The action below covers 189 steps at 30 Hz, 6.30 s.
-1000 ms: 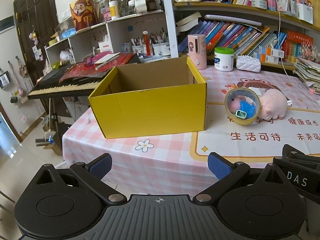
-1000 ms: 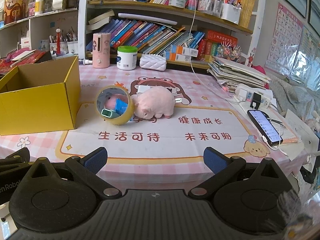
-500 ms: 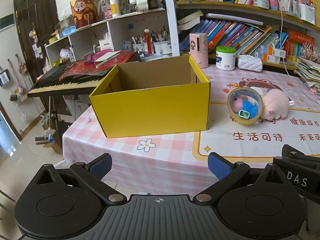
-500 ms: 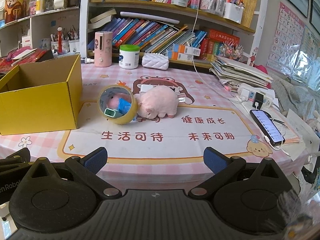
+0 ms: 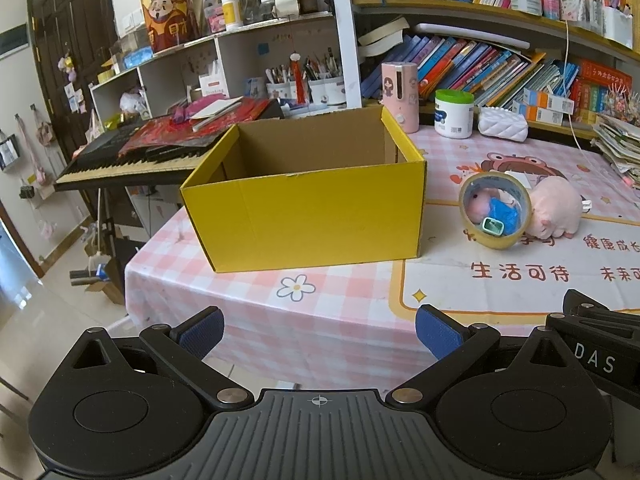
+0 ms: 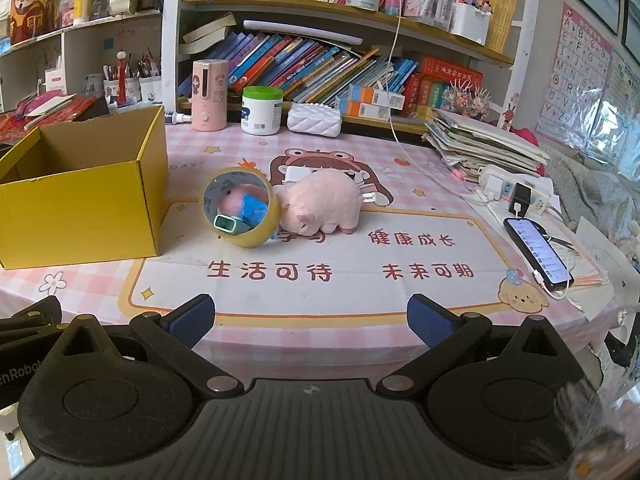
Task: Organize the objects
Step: 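Move both tools toward the tape roll beside the pink plush pig, then grasp the clear tape roll with the left tool while the right tool approaches the mint-green clip, then grasp the mint-green clip with the right tool while the left tool lifts the tape roll, then carry the tape roll in the left tool and the clip in the right tool toward the yellow box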
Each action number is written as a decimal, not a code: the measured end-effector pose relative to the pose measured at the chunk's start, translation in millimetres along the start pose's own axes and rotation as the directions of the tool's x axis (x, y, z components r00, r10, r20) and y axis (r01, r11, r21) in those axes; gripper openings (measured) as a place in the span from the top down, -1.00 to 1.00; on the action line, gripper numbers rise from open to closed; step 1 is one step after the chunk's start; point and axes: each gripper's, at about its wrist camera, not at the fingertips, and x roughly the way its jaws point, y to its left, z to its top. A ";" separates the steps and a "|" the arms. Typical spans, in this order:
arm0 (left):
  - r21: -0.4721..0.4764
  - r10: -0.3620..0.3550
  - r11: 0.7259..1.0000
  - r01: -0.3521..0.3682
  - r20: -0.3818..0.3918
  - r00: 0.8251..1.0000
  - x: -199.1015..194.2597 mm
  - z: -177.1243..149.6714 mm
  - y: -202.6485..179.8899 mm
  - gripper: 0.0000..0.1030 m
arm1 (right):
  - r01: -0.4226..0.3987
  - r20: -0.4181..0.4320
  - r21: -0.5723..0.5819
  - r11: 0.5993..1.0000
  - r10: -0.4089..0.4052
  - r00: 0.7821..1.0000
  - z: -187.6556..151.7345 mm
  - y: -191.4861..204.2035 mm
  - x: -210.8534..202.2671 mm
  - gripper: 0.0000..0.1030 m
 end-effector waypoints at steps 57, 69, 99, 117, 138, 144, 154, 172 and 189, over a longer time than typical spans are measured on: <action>-0.106 0.020 0.994 -0.035 -0.142 0.990 79.5 49.5 -88.2 -0.99 | -0.095 -0.102 -0.074 0.993 0.087 0.991 61.8 -53.4 120.9 -1.00; -0.092 -0.038 0.995 0.026 -0.129 0.991 86.9 63.2 -129.6 -0.99 | -0.134 -0.062 -0.054 0.990 0.130 0.990 85.4 -90.8 155.6 -1.00; -0.209 -0.254 0.950 0.232 -0.084 0.964 116.6 77.2 -166.1 -0.99 | -0.253 0.108 -0.016 0.967 0.253 0.961 111.9 -149.9 181.8 -1.00; -0.451 -0.330 0.862 0.231 -0.153 0.932 178.7 79.4 -139.7 -0.64 | -0.231 0.066 -0.032 0.972 0.233 0.970 113.0 -163.7 194.6 -1.00; -0.367 -0.227 0.907 0.205 -0.018 0.974 88.2 72.2 -112.1 -0.64 | -0.327 0.026 -0.077 0.942 0.329 0.944 104.2 -127.1 184.7 -1.00; -0.416 -0.144 0.903 0.104 -0.067 0.987 64.9 42.6 -84.9 -0.64 | -0.370 0.006 -0.113 0.922 0.373 0.928 98.2 -103.3 174.7 -0.59; -0.506 -0.008 0.860 -0.062 -0.135 0.991 42.0 9.4 -45.4 -0.64 | -0.564 -0.177 -0.217 0.797 0.536 0.825 72.4 -37.8 174.9 0.34; -0.520 0.007 0.852 -0.057 -0.096 0.995 31.7 7.0 -19.8 -0.64 | -0.593 -0.270 -0.195 0.781 0.539 0.798 66.6 -8.9 190.1 0.55; -0.430 -0.207 0.883 0.190 0.006 0.978 21.0 -2.7 44.1 -0.64 | -0.514 -0.128 -0.118 0.850 0.500 0.856 51.2 -5.6 75.3 0.55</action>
